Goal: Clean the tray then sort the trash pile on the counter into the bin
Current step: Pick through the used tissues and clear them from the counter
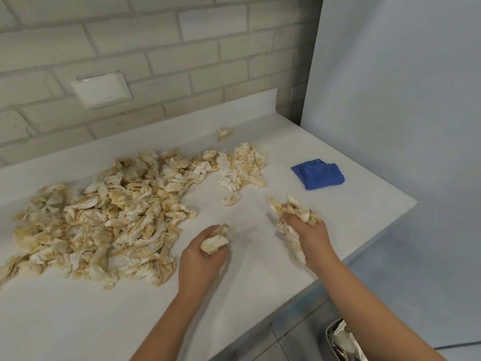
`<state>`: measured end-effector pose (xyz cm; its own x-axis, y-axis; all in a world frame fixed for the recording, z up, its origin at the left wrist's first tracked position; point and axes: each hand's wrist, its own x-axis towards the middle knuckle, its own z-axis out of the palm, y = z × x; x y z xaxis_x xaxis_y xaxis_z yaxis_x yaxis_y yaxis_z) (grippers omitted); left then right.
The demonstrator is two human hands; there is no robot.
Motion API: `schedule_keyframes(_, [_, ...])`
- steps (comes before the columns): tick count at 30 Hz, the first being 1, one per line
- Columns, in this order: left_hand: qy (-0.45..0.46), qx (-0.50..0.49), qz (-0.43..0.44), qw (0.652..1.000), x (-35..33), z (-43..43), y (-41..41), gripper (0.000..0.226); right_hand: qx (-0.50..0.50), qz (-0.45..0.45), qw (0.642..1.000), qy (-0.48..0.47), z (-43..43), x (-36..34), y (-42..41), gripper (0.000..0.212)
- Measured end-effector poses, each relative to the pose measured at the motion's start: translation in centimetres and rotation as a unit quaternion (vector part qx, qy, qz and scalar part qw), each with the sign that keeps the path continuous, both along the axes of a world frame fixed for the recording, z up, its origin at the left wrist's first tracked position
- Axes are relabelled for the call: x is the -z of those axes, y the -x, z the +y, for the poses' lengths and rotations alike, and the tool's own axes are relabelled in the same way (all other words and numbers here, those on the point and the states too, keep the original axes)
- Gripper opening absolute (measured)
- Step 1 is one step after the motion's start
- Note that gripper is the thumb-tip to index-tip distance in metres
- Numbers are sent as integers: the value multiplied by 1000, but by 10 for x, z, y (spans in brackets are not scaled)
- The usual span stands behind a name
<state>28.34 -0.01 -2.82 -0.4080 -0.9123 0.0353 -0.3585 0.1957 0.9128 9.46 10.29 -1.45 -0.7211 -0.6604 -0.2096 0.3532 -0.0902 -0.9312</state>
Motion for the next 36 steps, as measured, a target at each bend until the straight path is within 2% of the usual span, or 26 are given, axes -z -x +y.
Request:
schedule_keyframes(3, [-84,-16,71,994,-17,15,24,37,-10,-77,997,26,23,-8,21,19])
schedule_keyframes(9, [-163,62,92,980,-35,99,102,32,-49,-118,989,69,113,-1,87,32])
schedule_keyframes(13, [-217,122,81,965,-20,177,162,25,-33,-153,987,39,189,27,134,35])
schedule_keyframes(17, [-288,143,74,944,27,239,219,22,-14,-182,983,-24,254,80,171,33])
schedule_keyframes(19, [-333,126,68,932,65,259,242,24,15,-193,979,-68,275,120,183,35])
schedule_keyframes(22, [-350,96,30,932,141,277,270,25,76,-227,964,-121,292,206,195,34])
schedule_keyframes(26, [-348,85,-43,933,269,286,293,25,130,-250,946,-159,301,332,205,12])
schedule_keyframes(30, [-314,111,-127,934,407,292,314,13,158,-202,934,-248,302,449,208,17])
schedule_keyframes(33, [-268,134,-160,941,496,299,328,16,113,-82,912,-385,305,533,208,38])
schedule_keyframes(36, [-224,175,-178,942,562,303,340,26,78,39,907,-412,309,591,206,46])
